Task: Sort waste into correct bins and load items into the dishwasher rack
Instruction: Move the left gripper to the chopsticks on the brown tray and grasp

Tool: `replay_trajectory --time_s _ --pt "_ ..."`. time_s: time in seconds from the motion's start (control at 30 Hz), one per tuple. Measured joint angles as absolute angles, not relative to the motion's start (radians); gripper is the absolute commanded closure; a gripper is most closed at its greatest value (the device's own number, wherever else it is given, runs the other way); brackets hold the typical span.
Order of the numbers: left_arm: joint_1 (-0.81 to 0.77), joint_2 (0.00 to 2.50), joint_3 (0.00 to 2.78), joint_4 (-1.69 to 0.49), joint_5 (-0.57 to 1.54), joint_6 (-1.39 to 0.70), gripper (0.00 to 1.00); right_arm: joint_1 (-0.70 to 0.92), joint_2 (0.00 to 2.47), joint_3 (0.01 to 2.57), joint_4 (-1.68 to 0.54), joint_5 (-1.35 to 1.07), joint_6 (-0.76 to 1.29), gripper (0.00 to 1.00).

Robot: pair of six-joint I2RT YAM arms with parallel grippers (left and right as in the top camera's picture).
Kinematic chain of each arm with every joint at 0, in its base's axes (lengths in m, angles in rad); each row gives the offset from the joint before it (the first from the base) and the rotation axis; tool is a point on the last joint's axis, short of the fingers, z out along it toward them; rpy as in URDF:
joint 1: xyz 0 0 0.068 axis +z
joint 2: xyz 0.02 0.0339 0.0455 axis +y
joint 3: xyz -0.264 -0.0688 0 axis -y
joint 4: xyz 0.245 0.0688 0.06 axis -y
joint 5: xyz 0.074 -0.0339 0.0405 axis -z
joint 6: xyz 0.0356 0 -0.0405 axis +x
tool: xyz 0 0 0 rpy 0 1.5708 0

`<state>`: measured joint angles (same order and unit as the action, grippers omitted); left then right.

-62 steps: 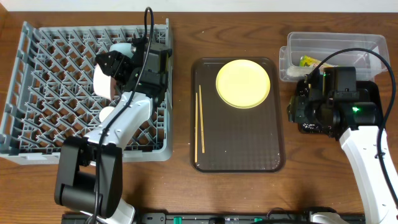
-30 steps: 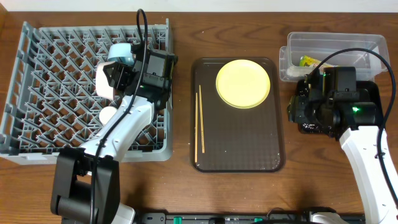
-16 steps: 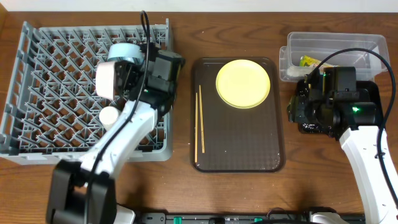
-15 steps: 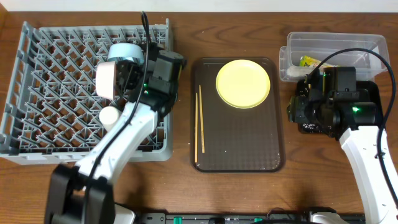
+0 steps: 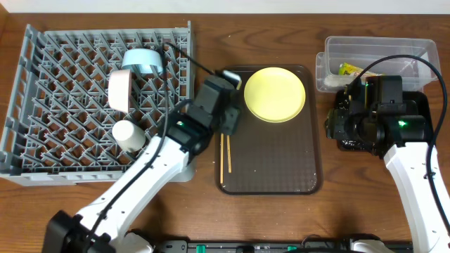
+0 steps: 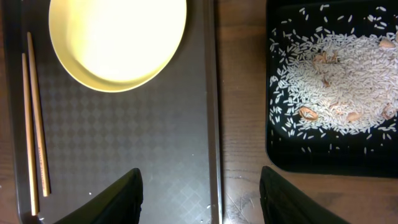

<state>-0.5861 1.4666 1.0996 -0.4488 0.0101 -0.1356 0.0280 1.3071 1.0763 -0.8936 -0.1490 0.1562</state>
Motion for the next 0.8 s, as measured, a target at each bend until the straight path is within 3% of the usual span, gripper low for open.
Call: replay_trajectory --time_s 0.3,0.8 --pt "-0.651 1.584 1.1 -0.513 0.103 -0.338 0.39 0.028 1.307 1.076 -0.894 -0.149 0.156 0.42" --pt "-0.679 1.772 1.1 -0.505 0.097 -0.5 0.42 0.028 1.307 1.076 -0.897 -0.149 0.156 0.42"
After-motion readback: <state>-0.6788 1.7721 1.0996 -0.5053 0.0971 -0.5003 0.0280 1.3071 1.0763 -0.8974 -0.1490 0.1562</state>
